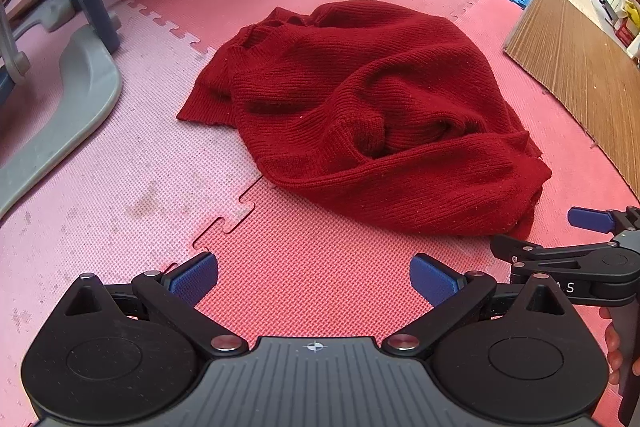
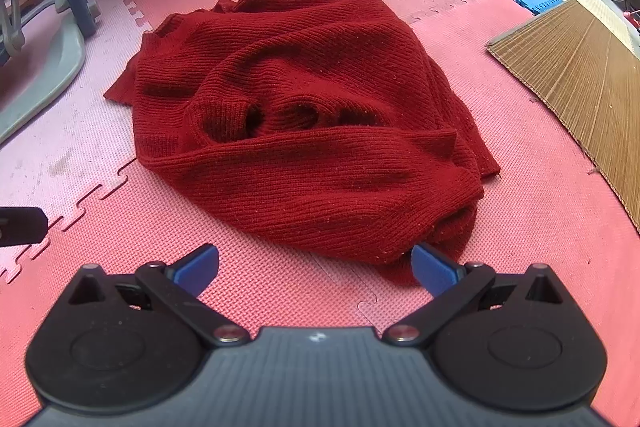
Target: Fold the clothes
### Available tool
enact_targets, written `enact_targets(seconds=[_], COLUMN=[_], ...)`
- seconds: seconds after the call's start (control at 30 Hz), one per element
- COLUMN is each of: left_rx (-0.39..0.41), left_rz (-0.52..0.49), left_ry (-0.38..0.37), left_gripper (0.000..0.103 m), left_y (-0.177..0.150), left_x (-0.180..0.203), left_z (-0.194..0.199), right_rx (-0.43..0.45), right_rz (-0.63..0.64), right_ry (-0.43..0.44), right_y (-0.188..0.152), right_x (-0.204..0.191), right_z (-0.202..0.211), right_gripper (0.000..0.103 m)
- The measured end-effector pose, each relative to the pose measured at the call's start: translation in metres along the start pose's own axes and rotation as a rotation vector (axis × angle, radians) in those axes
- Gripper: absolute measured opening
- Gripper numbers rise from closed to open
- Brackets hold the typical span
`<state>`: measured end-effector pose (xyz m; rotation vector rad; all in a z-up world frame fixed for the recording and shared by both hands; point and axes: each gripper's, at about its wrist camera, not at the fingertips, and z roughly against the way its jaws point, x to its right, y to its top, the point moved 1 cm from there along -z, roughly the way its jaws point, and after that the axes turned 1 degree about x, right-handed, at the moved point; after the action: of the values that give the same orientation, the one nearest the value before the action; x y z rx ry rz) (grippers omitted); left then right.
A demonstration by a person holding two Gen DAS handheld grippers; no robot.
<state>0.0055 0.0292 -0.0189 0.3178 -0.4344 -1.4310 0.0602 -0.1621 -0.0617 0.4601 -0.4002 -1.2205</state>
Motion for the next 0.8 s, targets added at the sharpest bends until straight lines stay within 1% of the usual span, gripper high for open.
enact_targets(seconds=[0.13, 0.3, 0.53, 0.63, 0.73, 0.8], left_rx=[-0.005, -0.011, -0.028, -0.035, -0.041, -0.044], left_rz=[-0.002, 0.004, 0.01, 0.029, 0.061, 0.073], left_ry=[-0.004, -0.007, 0.007, 0.021, 0.038, 0.048], left_gripper=[0.103, 0.103, 0.103, 0.103, 0.103, 0.103], left_y=[0.001, 0.003, 0.002, 0.0, -0.002, -0.005], left_x=[0.0, -0.002, -0.007, -0.011, -0.016, -0.018], left_z=[-0.002, -0.005, -0.002, 0.001, 0.005, 0.009], right_rx=[-0.015, -0.01, -0.012, 0.009, 0.037, 0.037], right_rz=[-0.007, 0.001, 0.032, 0.076, 0.141, 0.19], right_ry=[-0.006, -0.008, 0.005, 0.044, 0.113, 0.157], right_y=[0.0, 0.002, 0.008, 0.015, 0.022, 0.025], right_x=[0.001, 0.0, 0.0, -0.004, -0.014, -0.022], right_z=[-0.004, -0.005, -0.016, -0.024, -0.032, -0.039], right_gripper=[0.103, 0.103, 0.103, 0.103, 0.103, 0.103])
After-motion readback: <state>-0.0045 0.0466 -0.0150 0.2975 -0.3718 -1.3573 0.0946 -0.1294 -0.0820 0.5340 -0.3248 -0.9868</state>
